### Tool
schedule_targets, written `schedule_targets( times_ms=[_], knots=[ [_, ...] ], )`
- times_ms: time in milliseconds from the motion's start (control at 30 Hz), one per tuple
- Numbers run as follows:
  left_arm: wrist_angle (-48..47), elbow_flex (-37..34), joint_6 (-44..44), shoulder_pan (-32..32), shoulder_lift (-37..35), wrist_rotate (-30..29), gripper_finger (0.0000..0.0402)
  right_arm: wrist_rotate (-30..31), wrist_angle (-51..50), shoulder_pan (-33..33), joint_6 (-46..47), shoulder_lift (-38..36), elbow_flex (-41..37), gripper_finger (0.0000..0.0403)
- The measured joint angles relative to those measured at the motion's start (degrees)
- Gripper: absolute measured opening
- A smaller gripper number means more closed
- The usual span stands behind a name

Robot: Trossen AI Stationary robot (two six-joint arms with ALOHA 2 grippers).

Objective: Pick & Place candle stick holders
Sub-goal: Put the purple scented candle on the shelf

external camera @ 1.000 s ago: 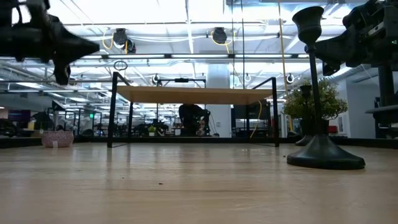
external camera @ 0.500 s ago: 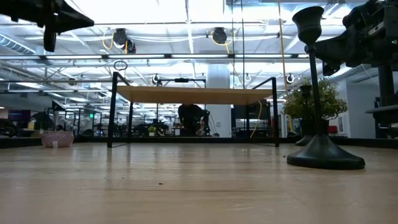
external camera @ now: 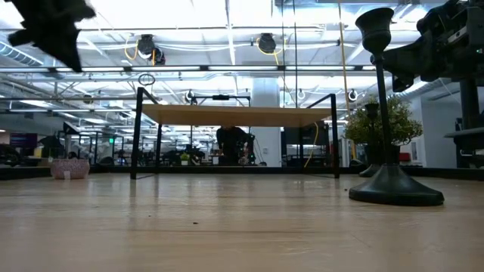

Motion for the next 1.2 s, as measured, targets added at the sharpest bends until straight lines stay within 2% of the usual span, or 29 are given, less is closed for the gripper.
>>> schedule_targets(
  times_ms=[200,333,700,900,967,1100,1200],
  knots=[
    [-4.6,-0.2,-0.7,4.0,5.6,4.3,0.0045,0.0,0.0,0.0,0.0,0.0,0.0,0.0],
    [-4.7,-0.2,2.3,7.0,7.3,4.9,0.0085,0.0,0.0,0.0,0.0,0.0,0.0,0.0],
    [-4.7,-0.4,7.2,17.2,7.8,11.4,0.0261,0.0,0.0,0.0,0.1,0.0,0.0,0.0],
    [-3.3,-5.3,7.4,22.0,7.8,14.8,0.0342,0.0,0.0,0.0,5.3,0.0,0.0,0.0],
    [-1.8,-7.7,7.9,23.5,8.0,15.7,0.036,0.0,0.0,0.0,6.9,0.0,0.0,0.0],
    [3.9,-7.5,12.5,25.6,8.6,16.3,0.0377,0.0,0.0,0.0,7.3,0.0,0.0,0.0],
    [4.7,-7.6,14.2,27.2,9.4,16.6,0.0382,0.0,0.0,0.0,7.3,0.0,0.0,0.0]
  ],
)
